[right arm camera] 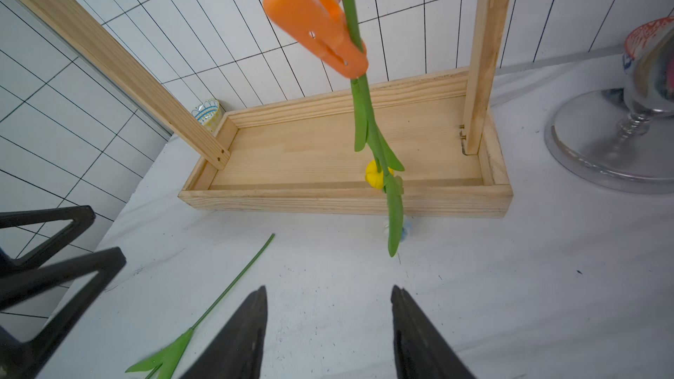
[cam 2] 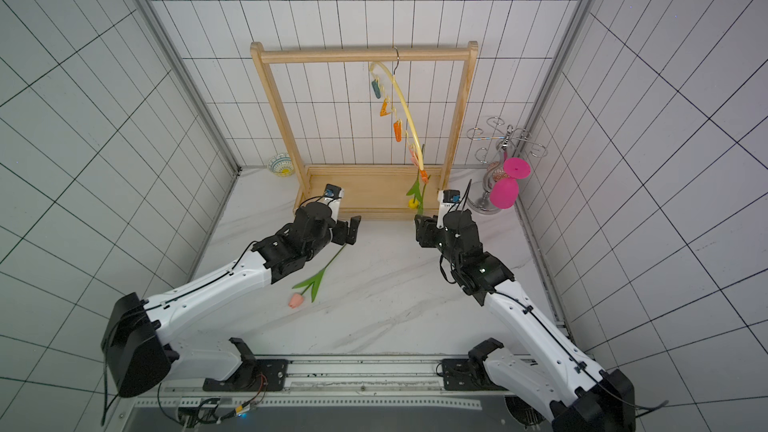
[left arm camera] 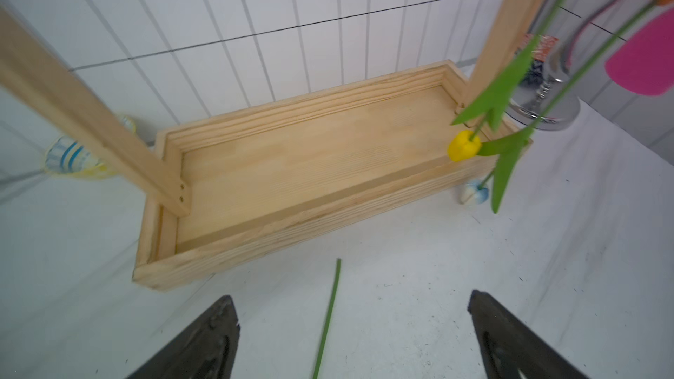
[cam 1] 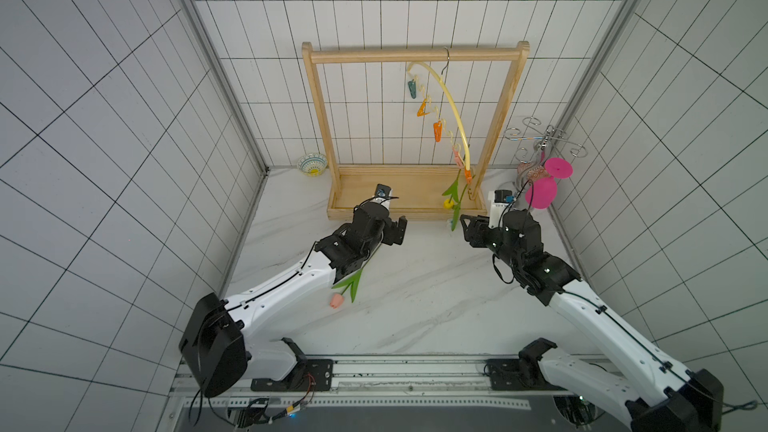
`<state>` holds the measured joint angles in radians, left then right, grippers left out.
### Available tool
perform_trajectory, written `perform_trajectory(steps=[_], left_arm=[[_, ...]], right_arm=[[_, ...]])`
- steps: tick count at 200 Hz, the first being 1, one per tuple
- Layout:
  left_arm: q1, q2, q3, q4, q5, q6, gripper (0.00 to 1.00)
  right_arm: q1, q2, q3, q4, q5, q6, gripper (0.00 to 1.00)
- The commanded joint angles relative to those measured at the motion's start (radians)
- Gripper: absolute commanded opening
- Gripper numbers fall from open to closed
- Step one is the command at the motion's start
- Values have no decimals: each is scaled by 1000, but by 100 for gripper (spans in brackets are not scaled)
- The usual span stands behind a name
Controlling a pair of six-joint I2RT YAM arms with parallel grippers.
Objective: Dry the flowers on a clothes hanger
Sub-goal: Clamp the flower onto the hanger, then adjust the flower at the center of the board.
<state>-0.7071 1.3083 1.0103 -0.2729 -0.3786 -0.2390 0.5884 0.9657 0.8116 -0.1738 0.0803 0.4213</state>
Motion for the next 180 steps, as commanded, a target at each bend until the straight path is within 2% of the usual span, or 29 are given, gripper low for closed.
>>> perform_trajectory(steps=[1, 31, 57, 87, 111, 122, 146, 180], left_arm=[[103, -94, -94, -103, -110, -241, 99], [233, -187, -321, 16, 18, -333, 99], [287, -157, -426, 107, 100, -370, 99], [291, -54, -401, 45, 202, -370, 99], [293, 10, -379, -37, 262, -392, 99], [293, 31, -388, -40, 333, -402, 99], [291, 65, -428, -14, 494, -451, 99], [244, 55, -472, 12, 603, -539, 99]], right_arm=[[-4, -37, 27, -71, -15, 20, 57], [-4, -69, 18, -97, -35, 37, 57], [0, -92, 26, -159, -74, 85, 57], [43, -115, 0, -157, -166, 171, 57], [135, -134, -40, -114, -113, 188, 57], [161, -134, -58, -78, -99, 192, 57], [180, -109, -58, -57, -102, 196, 57], [187, -97, -55, -47, -100, 197, 57]])
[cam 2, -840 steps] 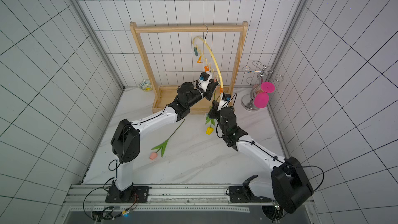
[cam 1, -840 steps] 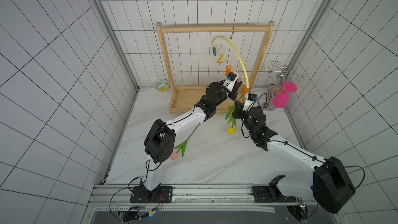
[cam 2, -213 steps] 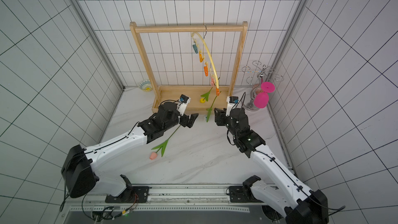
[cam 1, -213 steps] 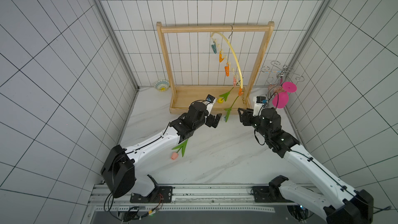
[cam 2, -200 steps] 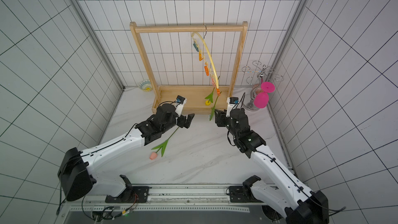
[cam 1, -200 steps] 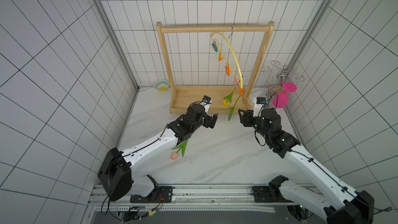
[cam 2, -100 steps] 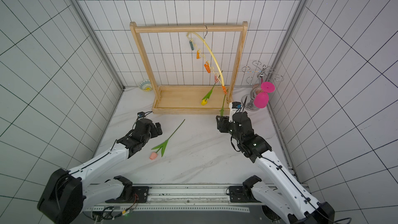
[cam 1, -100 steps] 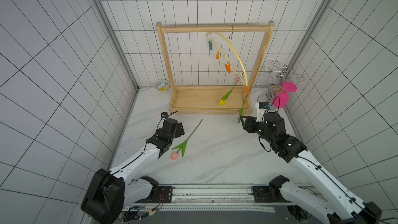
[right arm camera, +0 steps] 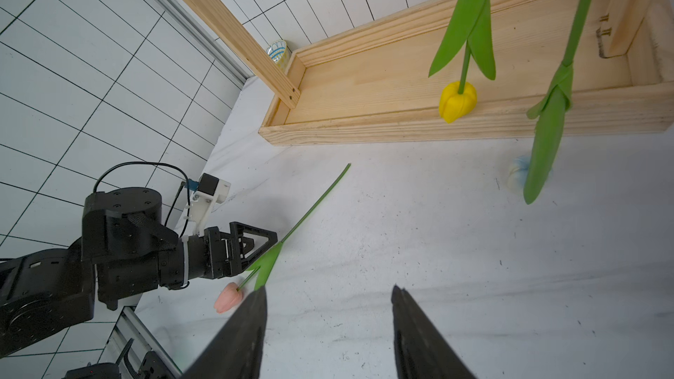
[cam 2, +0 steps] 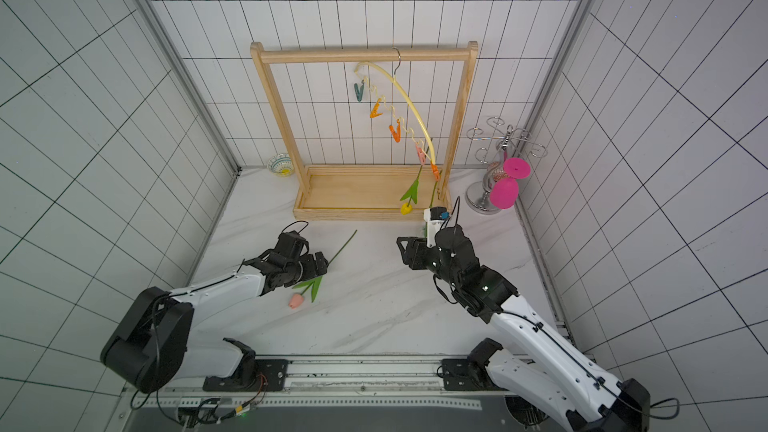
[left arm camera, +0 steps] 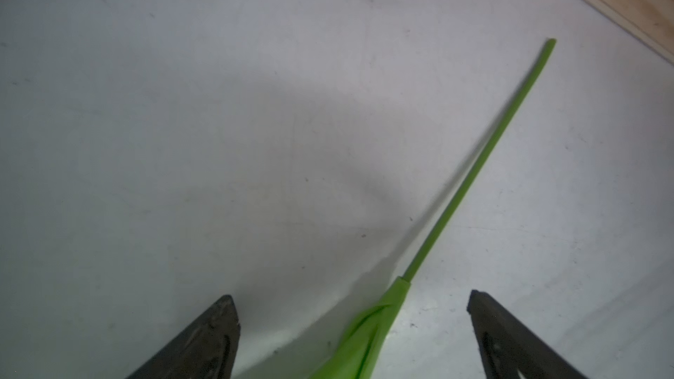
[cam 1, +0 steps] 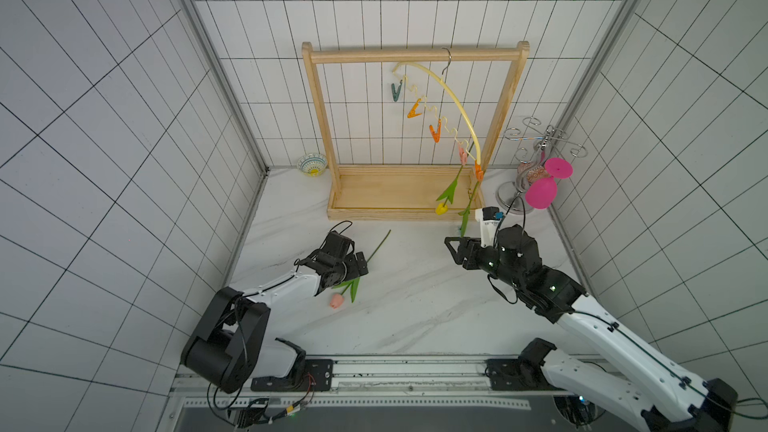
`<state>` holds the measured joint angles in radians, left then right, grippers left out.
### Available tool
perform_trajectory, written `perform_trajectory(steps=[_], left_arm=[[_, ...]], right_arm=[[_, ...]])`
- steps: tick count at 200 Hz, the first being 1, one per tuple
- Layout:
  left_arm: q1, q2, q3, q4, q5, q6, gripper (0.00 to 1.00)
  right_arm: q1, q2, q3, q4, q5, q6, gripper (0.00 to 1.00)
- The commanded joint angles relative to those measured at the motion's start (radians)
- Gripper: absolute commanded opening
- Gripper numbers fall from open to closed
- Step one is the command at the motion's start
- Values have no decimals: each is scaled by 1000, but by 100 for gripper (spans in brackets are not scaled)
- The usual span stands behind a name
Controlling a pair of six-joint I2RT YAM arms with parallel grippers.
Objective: Dry the flowers on a clothes hanger
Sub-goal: Adjust the flower at the center of the board.
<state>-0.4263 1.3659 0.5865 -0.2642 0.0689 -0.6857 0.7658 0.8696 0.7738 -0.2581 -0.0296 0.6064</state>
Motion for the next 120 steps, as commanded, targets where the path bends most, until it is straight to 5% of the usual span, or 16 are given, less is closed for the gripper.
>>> perform_trajectory(steps=[1, 52, 81, 98, 120], left_arm=[[-40, -4, -49, 5, 157, -97, 99], [-272, 19, -55, 247, 251, -421, 99], [-333, 79, -62, 421, 256, -590, 99], [-329, 58, -38, 396, 211, -582, 99], [-295, -5, 67, 183, 77, -428, 99]], right_arm=[[11, -1, -17, 38, 10, 12, 57], [12, 12, -18, 20, 53, 27, 57], [13, 39, -5, -47, 117, 41, 56], [15, 74, 18, -127, 172, 68, 54], [38, 120, 26, -184, 209, 127, 53]])
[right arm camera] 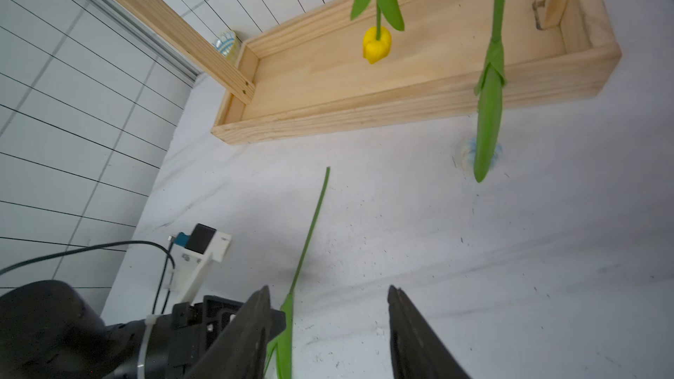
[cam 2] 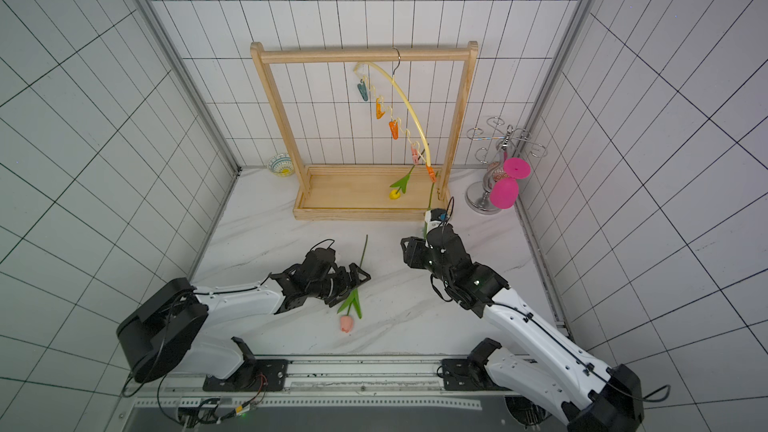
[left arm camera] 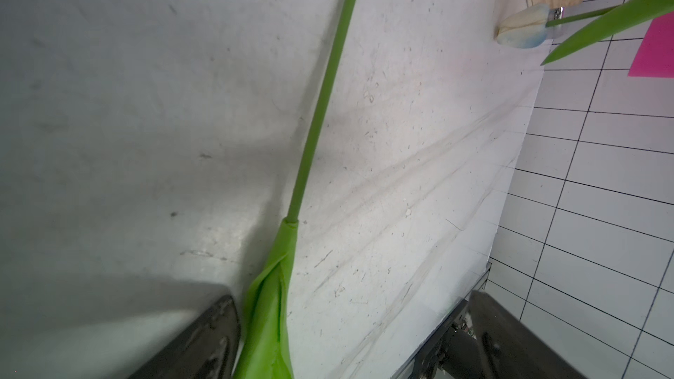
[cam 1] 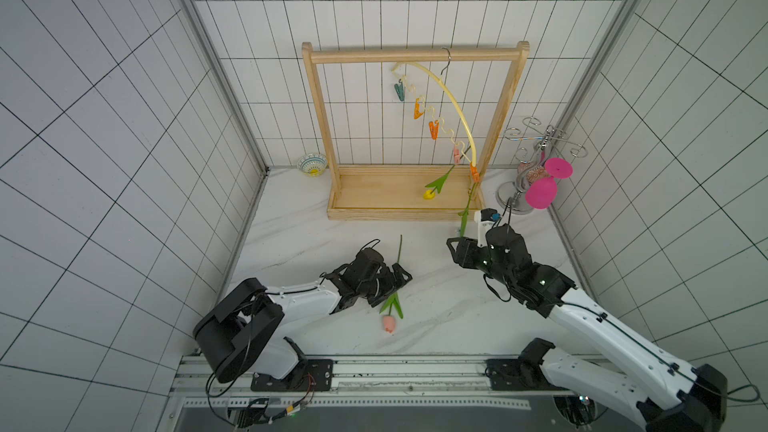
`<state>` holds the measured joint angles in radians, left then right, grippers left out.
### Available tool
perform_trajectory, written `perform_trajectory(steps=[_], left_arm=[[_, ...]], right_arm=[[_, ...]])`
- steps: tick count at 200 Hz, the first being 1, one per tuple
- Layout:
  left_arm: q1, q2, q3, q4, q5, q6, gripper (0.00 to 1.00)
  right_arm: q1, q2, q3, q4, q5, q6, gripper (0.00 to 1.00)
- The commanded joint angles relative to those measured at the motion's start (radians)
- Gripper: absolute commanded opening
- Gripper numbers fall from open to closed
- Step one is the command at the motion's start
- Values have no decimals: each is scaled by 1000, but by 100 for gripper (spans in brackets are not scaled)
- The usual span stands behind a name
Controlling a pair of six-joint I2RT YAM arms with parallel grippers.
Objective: Dry the flowers on a clothes hanger
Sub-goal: Adjust the flower at the center of the board, then pick up the flower at the center of the board.
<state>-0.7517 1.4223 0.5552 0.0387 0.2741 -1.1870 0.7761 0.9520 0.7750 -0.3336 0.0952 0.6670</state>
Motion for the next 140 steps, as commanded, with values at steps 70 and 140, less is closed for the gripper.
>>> perform_trajectory(steps=[70, 140], left_arm=[[221, -122, 48, -30, -769, 253, 99], [285, -128, -25, 140, -715, 334, 99]], right_arm=[[291, 333, 107, -27, 256, 165, 55], [307, 778, 340, 10, 242, 175, 55]])
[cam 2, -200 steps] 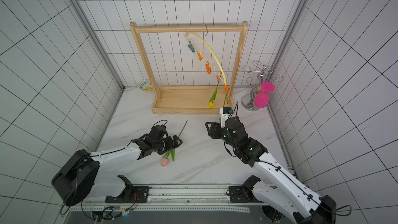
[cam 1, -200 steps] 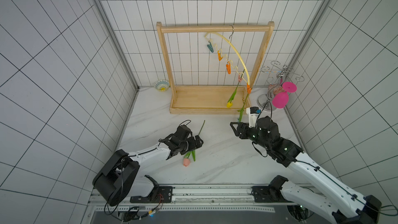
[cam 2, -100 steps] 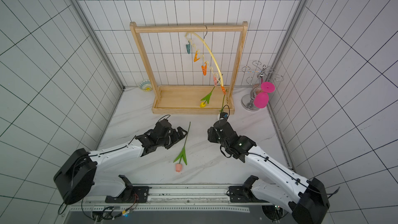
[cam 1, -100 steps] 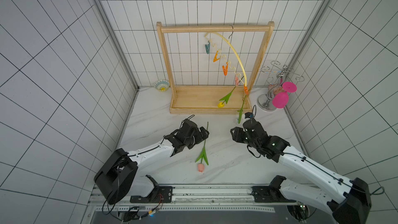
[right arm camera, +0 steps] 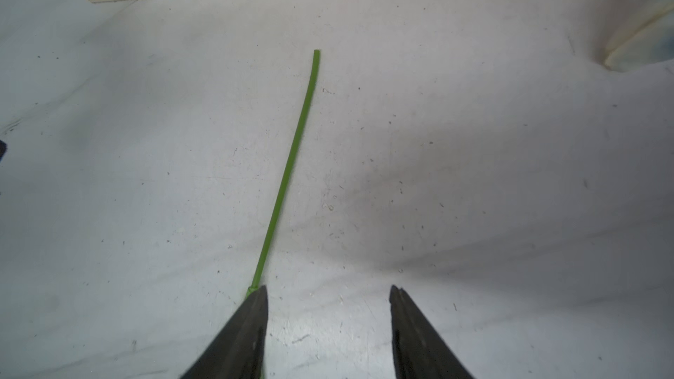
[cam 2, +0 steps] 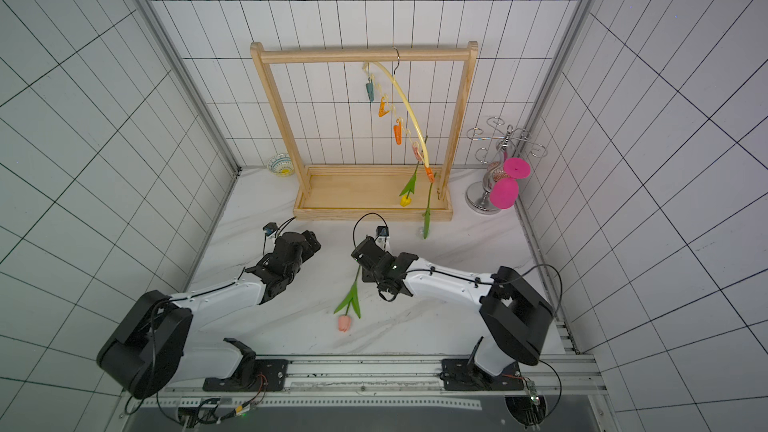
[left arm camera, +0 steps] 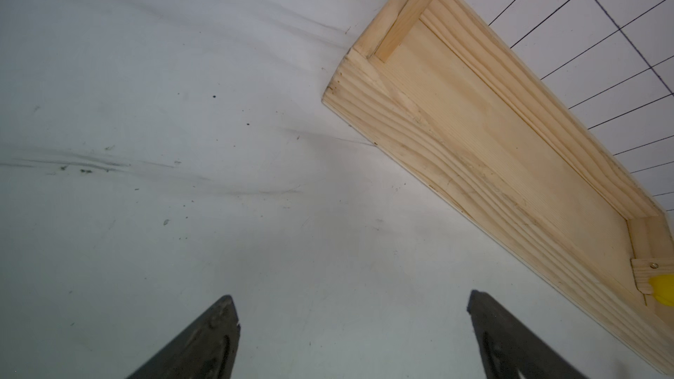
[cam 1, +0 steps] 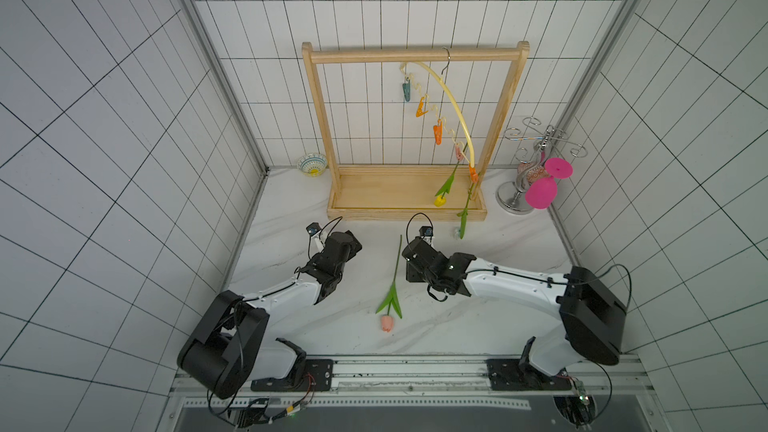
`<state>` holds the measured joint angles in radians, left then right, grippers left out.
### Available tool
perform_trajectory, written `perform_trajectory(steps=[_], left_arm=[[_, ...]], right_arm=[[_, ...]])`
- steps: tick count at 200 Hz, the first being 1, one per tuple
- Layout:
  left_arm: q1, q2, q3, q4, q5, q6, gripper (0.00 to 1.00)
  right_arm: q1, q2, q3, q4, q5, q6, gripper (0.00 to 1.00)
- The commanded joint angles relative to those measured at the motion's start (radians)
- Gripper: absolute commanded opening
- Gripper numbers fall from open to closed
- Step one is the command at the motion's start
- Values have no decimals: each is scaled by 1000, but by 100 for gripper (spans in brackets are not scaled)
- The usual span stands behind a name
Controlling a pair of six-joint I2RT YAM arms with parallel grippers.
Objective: Dry the flowers on a clothes hanger
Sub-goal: Pick up the flower at the center of the board.
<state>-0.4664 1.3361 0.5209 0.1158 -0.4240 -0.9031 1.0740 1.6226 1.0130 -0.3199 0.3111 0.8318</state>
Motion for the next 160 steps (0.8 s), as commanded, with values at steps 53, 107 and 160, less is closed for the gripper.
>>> perform_trajectory(steps=[53, 107, 160], left_arm=[[2, -79, -27, 76, -91, 12, 99], [2, -72, -16, 55, -88, 7, 99], [3, -88, -16, 44, -87, 2, 99]], right_arm=[[20, 308, 262, -59, -27, 15, 50], [73, 387, 333, -119, -10, 57, 45], [83, 412, 356, -180, 58, 110, 40]])
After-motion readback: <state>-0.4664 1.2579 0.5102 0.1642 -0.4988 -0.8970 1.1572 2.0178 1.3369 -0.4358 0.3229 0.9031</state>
